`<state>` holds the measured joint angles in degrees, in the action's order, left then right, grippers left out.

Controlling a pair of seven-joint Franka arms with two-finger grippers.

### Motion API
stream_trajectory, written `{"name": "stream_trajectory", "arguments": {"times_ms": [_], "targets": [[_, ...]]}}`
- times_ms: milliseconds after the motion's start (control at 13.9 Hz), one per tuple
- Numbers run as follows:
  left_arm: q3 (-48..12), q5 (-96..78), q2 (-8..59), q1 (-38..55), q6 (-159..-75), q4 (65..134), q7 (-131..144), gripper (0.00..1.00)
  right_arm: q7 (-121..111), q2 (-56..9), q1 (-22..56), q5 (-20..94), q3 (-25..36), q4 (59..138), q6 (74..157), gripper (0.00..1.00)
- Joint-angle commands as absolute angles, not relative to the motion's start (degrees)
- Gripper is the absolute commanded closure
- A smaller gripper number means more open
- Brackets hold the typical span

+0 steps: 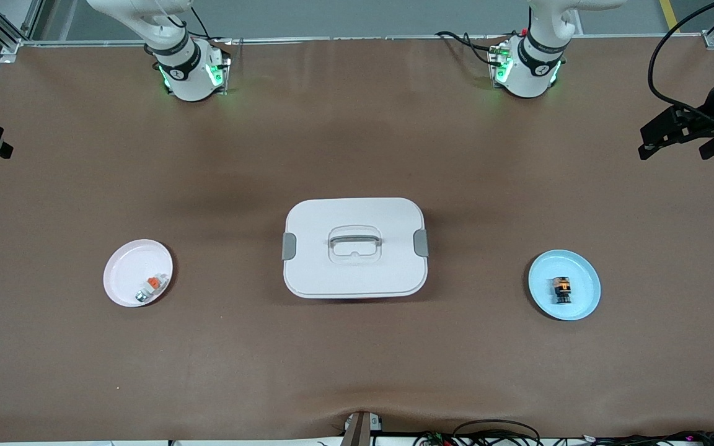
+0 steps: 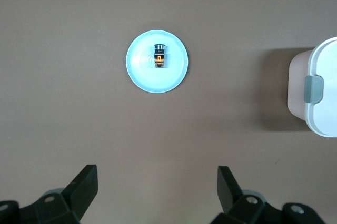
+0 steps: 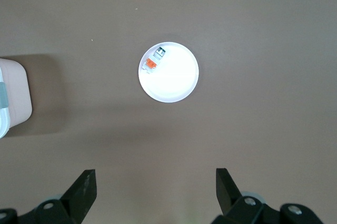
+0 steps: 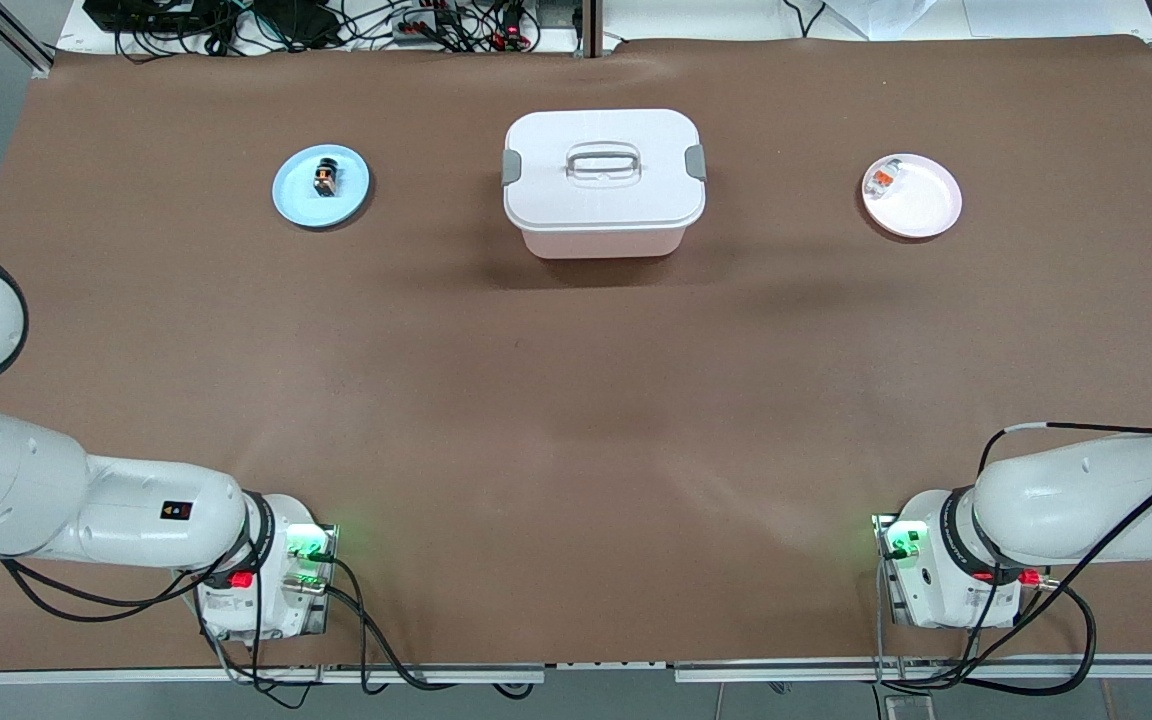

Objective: Transfer orange switch to right arm and place
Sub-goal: 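Move the left gripper over the black-and-orange switch on the blue plate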

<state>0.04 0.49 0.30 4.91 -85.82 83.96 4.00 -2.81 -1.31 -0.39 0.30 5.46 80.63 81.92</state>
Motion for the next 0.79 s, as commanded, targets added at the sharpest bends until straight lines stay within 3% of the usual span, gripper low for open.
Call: {"name": "stream_trajectory", "arguments": {"times_ms": [0, 503, 719], "targets": [[-0.26, 0.88, 0.18, 4.57, -85.25, 83.41, 2.99, 0.0, -2.37, -0.88, -0.97, 1.05, 5.01, 80.86, 81.74, 0.0], [-0.09, 0.0, 4.38, 0.88, -85.17, 83.85, 2.9, 0.0, -2.37, -0.97, -0.88, 1.05, 5.01, 80.86, 81.74, 0.0], [0.0, 0.7, 5.62, -0.53, -86.3, 87.26, 4.21, 0.0, -2.37, -0.97, -0.97, 1.05, 5.01, 80.86, 81.74, 0.0]]}}
